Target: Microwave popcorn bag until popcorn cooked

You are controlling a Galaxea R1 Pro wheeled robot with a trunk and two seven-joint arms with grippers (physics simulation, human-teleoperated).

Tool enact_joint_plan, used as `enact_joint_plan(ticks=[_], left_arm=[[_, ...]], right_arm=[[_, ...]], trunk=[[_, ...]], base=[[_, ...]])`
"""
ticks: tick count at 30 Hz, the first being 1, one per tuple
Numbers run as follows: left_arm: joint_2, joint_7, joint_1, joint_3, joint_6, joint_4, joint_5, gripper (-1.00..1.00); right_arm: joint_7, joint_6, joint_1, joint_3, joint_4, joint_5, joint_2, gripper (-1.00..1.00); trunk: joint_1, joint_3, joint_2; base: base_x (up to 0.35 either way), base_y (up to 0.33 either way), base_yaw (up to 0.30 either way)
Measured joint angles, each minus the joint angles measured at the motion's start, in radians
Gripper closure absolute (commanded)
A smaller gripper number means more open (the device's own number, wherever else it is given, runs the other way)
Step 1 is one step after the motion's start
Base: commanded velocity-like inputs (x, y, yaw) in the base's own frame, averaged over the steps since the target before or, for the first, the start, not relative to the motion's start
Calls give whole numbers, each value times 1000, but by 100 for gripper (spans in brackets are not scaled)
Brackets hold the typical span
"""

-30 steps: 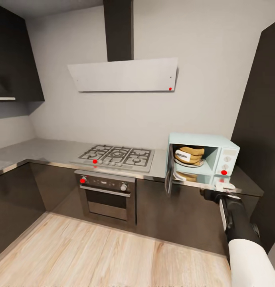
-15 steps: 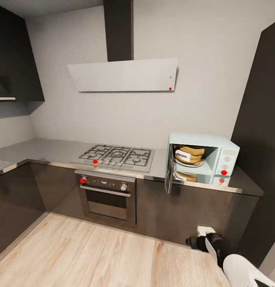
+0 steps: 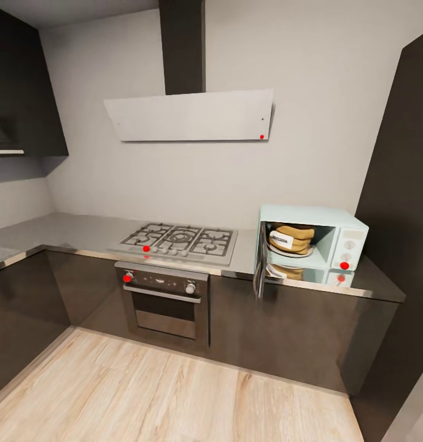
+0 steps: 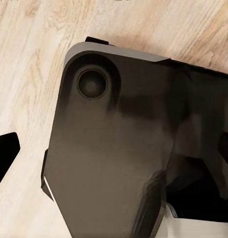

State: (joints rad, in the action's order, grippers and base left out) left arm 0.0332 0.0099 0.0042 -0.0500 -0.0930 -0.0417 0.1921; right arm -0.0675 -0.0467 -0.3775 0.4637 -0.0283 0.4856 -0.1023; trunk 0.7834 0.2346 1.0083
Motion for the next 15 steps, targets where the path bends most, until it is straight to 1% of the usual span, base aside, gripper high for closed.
enact_joint_plan(ticks=[2,3,5,6,8,9,11,12,15], left_arm=[[-1,4,0,3,0,-11,-2,-100],[-3,5,0,4,1,-26,-2,-100],[-16,6,0,3,7,-82,1,-100],[-19,7,0,3,8,-105,1,-100],[-20,6,0,3,9,-117,3,-100],[-19,6,0,3,9,-118,3,-100],[-19,6,0,3,9,-118,3,-100],[-19,6,0,3,8,-118,3,-100],[-18,6,0,2,8,-117,3,-100]], right_arm=[[9,-13,61,0,-1,0,6,-100],[11,-17,80,0,-1,0,8,-100],[14,-21,120,1,-1,-2,10,-100],[15,-22,134,2,-1,-3,10,-100],[15,-24,150,4,-2,-5,10,-100],[15,-27,164,7,-2,-12,11,-100],[15,-35,179,10,-2,-47,12,-100],[15,-38,184,11,-2,-72,10,-100],[16,-39,189,11,-2,-101,8,-100]], trunk=[[0,0,0],[0,0,0],[0,0,0],[0,0,0],[0,0,0],[0,0,0],[0,-1,0],[0,-1,0],[0,-3,0]], base=[[0,0,0],[0,0,0],[0,0,0],[0,0,0],[0,0,-3],[0,0,-69],[0,0,-161],[0,0,-217],[0,0,-245]])
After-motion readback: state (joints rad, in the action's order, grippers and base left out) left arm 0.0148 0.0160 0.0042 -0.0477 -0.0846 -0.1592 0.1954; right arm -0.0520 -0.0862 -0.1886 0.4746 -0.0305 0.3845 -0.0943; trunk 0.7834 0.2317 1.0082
